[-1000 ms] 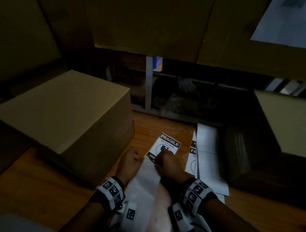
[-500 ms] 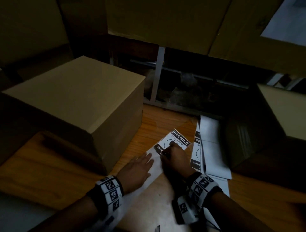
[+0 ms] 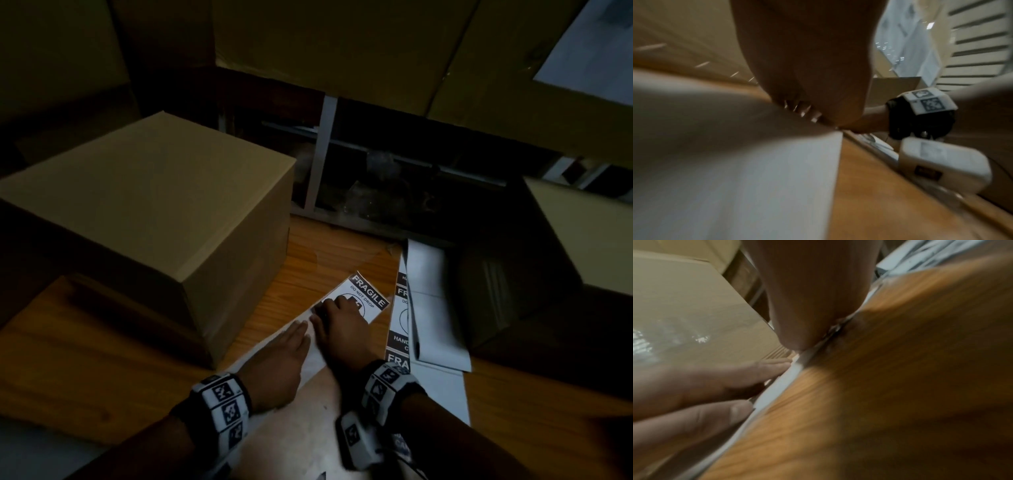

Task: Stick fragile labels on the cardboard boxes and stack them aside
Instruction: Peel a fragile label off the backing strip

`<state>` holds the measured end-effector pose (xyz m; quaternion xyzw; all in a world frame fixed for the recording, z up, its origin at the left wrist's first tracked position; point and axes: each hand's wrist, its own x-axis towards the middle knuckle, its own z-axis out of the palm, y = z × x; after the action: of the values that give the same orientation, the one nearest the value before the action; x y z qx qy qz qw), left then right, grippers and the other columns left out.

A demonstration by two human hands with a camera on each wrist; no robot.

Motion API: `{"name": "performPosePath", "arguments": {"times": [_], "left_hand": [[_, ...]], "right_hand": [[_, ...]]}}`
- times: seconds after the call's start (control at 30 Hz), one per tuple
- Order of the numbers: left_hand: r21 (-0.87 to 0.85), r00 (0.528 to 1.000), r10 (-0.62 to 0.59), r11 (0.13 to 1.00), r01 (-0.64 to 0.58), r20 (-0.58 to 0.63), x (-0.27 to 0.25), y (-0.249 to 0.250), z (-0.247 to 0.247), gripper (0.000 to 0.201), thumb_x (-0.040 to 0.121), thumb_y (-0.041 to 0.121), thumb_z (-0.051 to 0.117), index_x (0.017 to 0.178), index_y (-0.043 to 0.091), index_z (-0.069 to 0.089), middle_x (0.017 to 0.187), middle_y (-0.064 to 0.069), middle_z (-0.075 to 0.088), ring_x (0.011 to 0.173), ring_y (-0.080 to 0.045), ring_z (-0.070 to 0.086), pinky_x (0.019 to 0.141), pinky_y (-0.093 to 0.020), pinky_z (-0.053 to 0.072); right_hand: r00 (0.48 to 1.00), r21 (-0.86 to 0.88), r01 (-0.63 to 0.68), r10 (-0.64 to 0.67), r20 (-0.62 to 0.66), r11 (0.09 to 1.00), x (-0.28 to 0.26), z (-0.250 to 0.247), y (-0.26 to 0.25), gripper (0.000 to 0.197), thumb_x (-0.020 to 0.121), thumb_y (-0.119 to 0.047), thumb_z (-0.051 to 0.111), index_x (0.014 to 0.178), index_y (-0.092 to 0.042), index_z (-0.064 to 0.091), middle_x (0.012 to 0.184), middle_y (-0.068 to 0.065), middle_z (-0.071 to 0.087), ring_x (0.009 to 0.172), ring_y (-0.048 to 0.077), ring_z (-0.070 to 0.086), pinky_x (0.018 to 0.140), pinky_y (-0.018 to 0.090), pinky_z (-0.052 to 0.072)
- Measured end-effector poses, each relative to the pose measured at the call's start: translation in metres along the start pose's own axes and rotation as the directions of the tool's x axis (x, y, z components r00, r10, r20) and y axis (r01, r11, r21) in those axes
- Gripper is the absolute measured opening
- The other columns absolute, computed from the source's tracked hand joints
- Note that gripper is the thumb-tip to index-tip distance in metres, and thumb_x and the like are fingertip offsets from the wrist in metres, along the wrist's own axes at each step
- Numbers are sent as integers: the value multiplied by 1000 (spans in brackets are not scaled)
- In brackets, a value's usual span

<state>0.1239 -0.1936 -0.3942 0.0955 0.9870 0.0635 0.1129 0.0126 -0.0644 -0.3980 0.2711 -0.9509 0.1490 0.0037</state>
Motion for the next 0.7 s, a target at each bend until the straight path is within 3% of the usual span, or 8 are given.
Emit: {"name": "performPosePath", "arguments": {"times": [0.07,0.1,0.2,0.27,0.37,0.57,0.6,0.7], "left_hand": [[-41,996,20,999,-23,-93,-4,-4,7,62,96,23,36,151,-1,21,158,-15,2,148,-32,17,118,-40,5],[-65,997,2,998,-7,-81,-6,-4,10,62,96,30,32,149,-1,27,156,-14,8,146,-32,25,116,-43,12],[-77,997,-30,997,25,-66,-8,-4,22,75,100,57,15,147,2,35,156,-15,26,143,-26,31,113,-43,24],[-49,998,-8,999,5,-66,-8,-5,23,79,99,60,11,141,3,47,149,-15,42,137,-25,43,107,-41,36],[-34,999,-11,999,10,-46,-8,-5,22,79,100,58,9,138,3,51,147,-15,46,135,-25,46,105,-39,40],[-18,999,-22,1000,21,-30,-10,-5,20,81,99,59,7,139,4,51,147,-15,46,136,-25,45,107,-37,37],[5,999,-24,1000,24,-45,-10,-4,17,83,98,60,5,142,3,47,151,-16,40,139,-25,39,110,-40,32],[-11,999,-17,1000,17,-30,-11,-4,15,91,91,67,-1,153,3,17,160,-12,2,149,-26,4,116,-46,2]], "right_hand": [[999,-29,36,-36,15,999,3,0,0,29,97,-41,47,113,-21,61,106,2,59,93,23,55,71,36,50],[999,-16,37,-37,31,999,5,-1,-1,28,98,-40,46,112,-20,61,105,2,59,91,22,55,71,36,49],[996,110,-6,-3,87,994,13,-6,1,26,99,-37,47,104,-17,62,100,2,60,90,21,55,72,34,47],[982,192,-60,23,188,979,23,-11,7,24,98,-37,50,91,-17,60,95,4,61,89,23,55,69,31,39],[928,276,-166,56,369,947,37,-22,14,22,98,-35,54,85,-17,58,90,5,62,87,22,57,70,29,36],[861,397,-336,107,497,854,49,-37,17,21,94,-27,64,77,-16,63,74,2,65,71,16,60,75,34,49],[854,395,-342,108,508,853,51,-37,18,20,93,-26,65,77,-15,64,76,4,67,71,16,62,76,35,51],[836,420,-364,92,542,832,54,-42,21,21,87,-27,73,82,-6,71,83,10,73,80,23,70,84,42,56]]}}
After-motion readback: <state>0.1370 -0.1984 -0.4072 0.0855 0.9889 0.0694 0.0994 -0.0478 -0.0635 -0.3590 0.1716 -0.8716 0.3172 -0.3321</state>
